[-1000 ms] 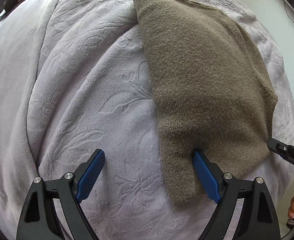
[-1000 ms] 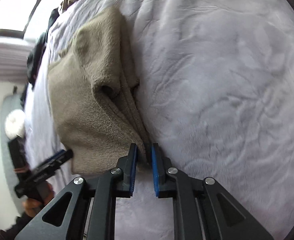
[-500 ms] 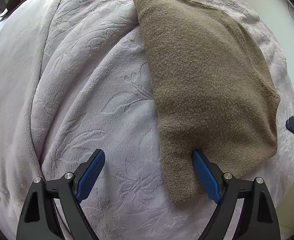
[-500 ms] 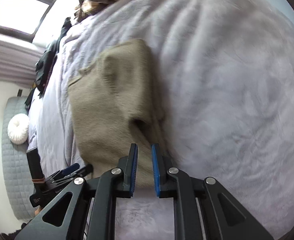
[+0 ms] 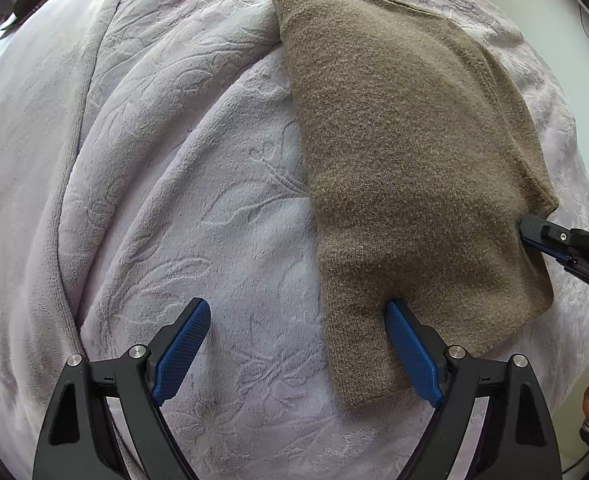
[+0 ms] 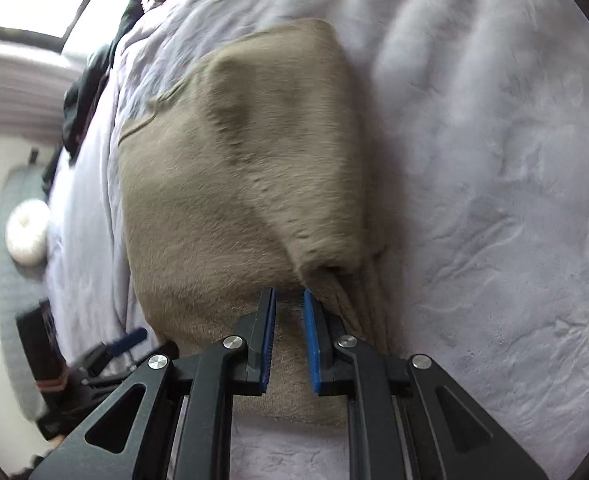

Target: Fold small clothes

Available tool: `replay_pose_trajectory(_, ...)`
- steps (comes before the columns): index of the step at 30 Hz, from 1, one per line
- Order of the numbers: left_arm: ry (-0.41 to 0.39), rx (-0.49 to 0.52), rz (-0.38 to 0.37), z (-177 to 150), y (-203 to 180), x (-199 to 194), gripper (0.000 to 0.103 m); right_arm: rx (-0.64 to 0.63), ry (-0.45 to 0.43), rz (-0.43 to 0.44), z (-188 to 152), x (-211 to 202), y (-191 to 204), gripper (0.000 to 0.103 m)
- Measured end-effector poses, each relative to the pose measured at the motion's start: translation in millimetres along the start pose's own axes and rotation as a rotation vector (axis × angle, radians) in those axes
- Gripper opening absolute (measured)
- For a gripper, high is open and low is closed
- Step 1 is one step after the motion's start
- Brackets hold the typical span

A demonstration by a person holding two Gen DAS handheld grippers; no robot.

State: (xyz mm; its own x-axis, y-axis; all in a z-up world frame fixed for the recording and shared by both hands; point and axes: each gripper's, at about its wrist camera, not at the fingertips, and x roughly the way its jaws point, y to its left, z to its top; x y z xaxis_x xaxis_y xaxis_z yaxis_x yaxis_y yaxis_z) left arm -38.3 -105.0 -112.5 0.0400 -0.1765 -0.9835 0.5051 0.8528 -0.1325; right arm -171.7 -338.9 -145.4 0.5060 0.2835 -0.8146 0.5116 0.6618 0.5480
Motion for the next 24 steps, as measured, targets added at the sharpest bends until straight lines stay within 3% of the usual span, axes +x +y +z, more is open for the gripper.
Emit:
replay_pose_trajectory(11,-0.023,-0.006,-0.013,7,7,-12,0.09,0.011,-0.058,0.091,-7,-41,-13,0.018)
replay_pose_trajectory(12,-0.03,-0.011,-0.019,9,9,-15,0.09,0.014,-0.068,0.098,-4,-46,-16,0.02)
replay_pose_trajectory(14,-0.044,-0.031,-0.041,15,15,-20,0.09,0.03,-0.077,0.101,0,-51,-25,0.047)
replay_pose_trajectory(16,-0.064,-0.06,-0.065,23,22,-24,0.09,0.05,-0.09,0.098,4,-57,-36,0.057)
replay_pose_trajectory(24,-0.086,-0.13,-0.126,52,39,-23,0.09,0.097,-0.068,0.131,23,-54,-55,0.058)
